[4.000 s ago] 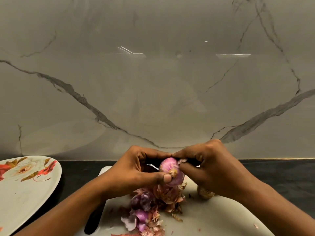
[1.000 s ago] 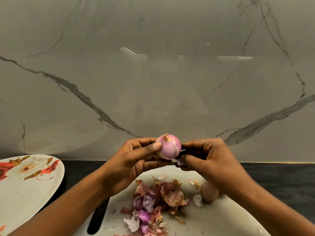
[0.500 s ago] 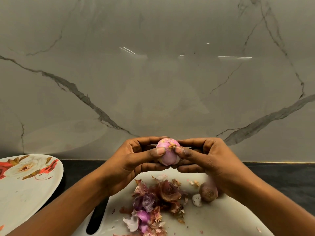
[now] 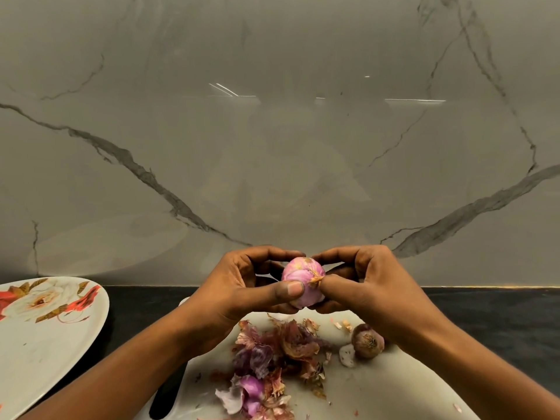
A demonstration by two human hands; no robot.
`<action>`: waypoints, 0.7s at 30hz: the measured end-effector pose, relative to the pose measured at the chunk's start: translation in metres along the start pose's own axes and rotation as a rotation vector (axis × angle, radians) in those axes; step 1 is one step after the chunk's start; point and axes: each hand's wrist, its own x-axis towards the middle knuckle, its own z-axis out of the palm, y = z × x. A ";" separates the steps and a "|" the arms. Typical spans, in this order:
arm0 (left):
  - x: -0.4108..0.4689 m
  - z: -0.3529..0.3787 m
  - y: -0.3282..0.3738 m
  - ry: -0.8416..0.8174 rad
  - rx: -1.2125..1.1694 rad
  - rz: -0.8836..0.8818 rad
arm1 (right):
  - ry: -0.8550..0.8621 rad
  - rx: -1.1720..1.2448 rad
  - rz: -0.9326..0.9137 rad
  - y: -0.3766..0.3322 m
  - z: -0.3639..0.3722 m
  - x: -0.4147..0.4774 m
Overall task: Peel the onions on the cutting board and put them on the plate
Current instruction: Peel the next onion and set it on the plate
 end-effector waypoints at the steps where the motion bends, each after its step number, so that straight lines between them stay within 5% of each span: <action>1: 0.000 0.000 0.000 -0.002 -0.004 -0.001 | 0.006 -0.030 -0.014 0.000 0.000 0.000; 11: 0.000 0.001 0.000 0.019 0.024 0.012 | 0.047 -0.317 -0.204 0.002 0.006 -0.005; 21: -0.001 0.001 0.005 0.001 -0.067 0.010 | 0.064 -0.283 -0.210 0.005 0.004 -0.005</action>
